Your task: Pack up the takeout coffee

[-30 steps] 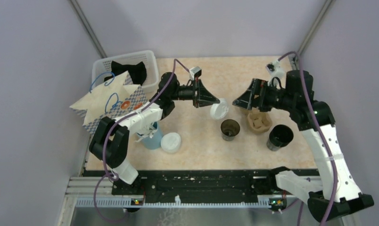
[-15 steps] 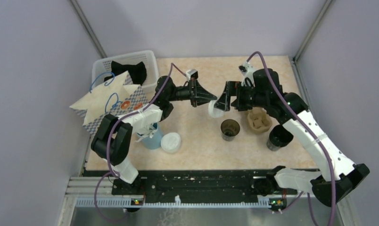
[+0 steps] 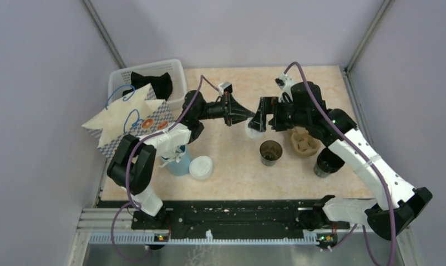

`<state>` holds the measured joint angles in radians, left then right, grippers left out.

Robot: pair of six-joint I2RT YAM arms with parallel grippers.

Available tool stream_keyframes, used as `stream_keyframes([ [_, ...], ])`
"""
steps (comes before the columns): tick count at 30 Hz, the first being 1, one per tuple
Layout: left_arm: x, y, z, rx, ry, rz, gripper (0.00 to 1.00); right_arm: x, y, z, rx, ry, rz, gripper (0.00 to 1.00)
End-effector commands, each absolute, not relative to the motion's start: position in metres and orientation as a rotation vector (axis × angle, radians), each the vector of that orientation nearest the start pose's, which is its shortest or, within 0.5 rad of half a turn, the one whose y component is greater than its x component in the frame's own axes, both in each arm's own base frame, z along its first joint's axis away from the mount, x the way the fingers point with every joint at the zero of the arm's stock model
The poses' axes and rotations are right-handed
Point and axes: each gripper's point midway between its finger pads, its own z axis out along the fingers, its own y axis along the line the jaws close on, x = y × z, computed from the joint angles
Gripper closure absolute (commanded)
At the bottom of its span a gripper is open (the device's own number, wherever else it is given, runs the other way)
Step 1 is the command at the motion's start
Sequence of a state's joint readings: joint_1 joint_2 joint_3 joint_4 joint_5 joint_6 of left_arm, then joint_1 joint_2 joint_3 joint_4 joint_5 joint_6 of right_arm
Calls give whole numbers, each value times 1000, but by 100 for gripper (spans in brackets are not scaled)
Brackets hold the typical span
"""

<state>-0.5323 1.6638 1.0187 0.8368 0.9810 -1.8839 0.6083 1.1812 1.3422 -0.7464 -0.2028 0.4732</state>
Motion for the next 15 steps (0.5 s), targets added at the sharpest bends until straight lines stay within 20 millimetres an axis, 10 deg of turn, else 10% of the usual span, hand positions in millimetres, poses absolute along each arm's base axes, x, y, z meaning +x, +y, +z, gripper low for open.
stream_keyframes([
  [1,266,-349,324,-199,2091,-2414,100,248,238,298,-279,2206,812,3],
  [15,267,-349,327,-214,2075,-2419,100,246,241,286,-296,2235,808,7],
])
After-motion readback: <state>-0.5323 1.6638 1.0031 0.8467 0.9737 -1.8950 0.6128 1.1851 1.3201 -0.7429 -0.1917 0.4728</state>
